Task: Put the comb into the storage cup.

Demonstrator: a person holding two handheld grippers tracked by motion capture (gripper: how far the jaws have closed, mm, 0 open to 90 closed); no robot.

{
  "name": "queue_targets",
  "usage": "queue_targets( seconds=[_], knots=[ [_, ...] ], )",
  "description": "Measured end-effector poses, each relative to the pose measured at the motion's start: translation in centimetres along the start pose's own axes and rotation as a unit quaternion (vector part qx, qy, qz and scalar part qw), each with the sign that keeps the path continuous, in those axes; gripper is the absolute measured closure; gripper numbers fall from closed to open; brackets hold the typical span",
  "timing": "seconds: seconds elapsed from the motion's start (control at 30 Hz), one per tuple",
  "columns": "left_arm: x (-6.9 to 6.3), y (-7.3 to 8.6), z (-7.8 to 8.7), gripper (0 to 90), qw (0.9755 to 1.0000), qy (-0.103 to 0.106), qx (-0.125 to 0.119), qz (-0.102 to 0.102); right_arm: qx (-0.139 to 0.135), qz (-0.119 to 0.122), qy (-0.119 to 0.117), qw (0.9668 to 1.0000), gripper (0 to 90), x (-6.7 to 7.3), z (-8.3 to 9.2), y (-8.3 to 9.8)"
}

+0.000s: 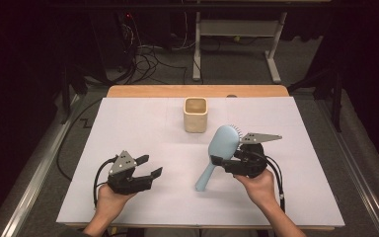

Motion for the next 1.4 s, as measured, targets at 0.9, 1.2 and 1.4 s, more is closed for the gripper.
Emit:
queue_targets(
  seconds=[0.9, 1.2, 1.4],
  knots=[
    [4.0, 2.7, 2.7, 34.0, 0.9981, -0.038, -0.026, 0.041, 0.005, -0.004, 0.022, 0.9997, 53.7, -1.5, 1.3, -0.2],
    [5.0, 3.6, 3.5, 33.1, 0.9967, -0.049, -0.039, 0.052, 0.006, -0.009, 0.042, 0.9991, 53.7, -2.7, 2.2, -0.4],
    [5.8, 4.2, 3.7, 32.6, 0.9957, -0.055, -0.043, 0.06, 0.004, -0.015, 0.054, 0.9984, 53.7, -3.5, 2.8, -0.5]
  ],
)
Point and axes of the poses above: each handheld gripper's, and its own axes: z roughly backward along the jaws, y roughly out of its underside, x roughly to its left, the point moved 10 cm from there along -z, roughly forward along the jaws, and after that the axes turned 10 degrees about x, right-handed, at the moved point
